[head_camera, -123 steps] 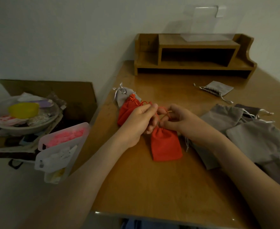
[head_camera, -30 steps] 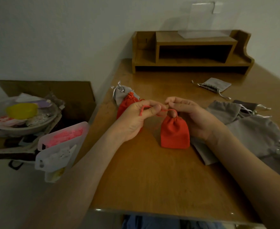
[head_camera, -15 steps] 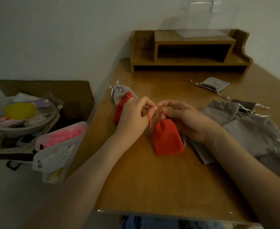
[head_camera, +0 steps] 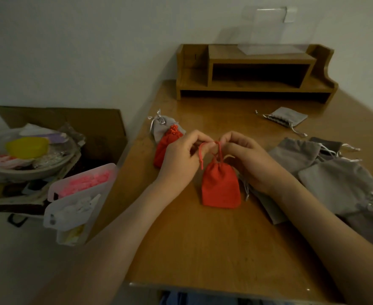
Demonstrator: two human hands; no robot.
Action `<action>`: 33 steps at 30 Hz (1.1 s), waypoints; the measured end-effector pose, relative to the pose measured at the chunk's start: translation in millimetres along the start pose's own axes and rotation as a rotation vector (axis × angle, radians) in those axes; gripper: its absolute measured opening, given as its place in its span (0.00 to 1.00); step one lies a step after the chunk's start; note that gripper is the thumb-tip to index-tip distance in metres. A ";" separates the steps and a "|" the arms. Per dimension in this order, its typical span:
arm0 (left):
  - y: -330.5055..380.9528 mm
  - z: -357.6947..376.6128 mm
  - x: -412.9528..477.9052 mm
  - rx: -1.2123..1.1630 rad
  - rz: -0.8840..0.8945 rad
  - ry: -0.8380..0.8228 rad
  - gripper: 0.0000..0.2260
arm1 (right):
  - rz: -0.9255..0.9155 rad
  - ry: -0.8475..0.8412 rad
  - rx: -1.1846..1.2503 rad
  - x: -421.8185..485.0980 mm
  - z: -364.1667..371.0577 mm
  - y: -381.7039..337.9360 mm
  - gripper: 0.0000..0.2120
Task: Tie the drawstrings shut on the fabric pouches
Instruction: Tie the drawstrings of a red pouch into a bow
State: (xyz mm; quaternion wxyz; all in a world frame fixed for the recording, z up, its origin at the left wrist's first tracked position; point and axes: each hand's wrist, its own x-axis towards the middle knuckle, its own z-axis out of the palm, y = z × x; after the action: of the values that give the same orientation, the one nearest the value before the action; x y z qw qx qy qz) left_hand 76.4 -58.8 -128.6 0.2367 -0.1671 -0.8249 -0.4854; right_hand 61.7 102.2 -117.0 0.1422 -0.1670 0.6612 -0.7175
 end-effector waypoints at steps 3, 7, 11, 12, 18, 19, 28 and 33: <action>-4.4 0.2 0.9 -0.015 -0.048 -0.012 0.08 | -0.003 0.045 0.021 0.3 1.5 -2.2 0.09; -4.9 -0.5 1.3 -0.096 -0.128 -0.013 0.13 | -0.074 0.210 0.090 -0.1 -1.4 -5.0 0.14; -0.7 -0.5 3.2 -0.180 -0.218 0.043 0.13 | -0.106 0.308 0.164 -1.1 -5.8 -7.3 0.16; -0.1 -0.8 3.8 -0.188 -0.235 0.066 0.13 | -0.105 0.326 0.188 -0.2 -6.3 -7.0 0.16; 2.9 -5.0 5.7 -0.254 -0.336 0.182 0.17 | -0.046 0.518 0.435 4.6 -17.5 -5.7 0.13; 3.8 -6.1 5.8 -0.256 -0.340 0.197 0.18 | -0.030 0.558 0.454 5.1 -19.9 -5.6 0.11; 8.3 -6.8 3.7 -0.455 -0.415 0.032 0.17 | -0.080 0.443 0.523 1.0 -18.6 -10.8 0.13; 14.2 -7.6 1.5 -0.653 -0.391 -0.065 0.17 | -0.095 0.134 0.085 -7.3 -12.1 -12.1 0.08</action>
State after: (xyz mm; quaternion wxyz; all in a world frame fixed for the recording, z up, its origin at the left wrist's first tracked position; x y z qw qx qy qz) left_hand 84.1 -58.7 -114.5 0.0477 -0.0885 -0.6501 -0.7532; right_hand 63.4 117.3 -106.2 0.0703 -0.1436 0.6294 -0.7604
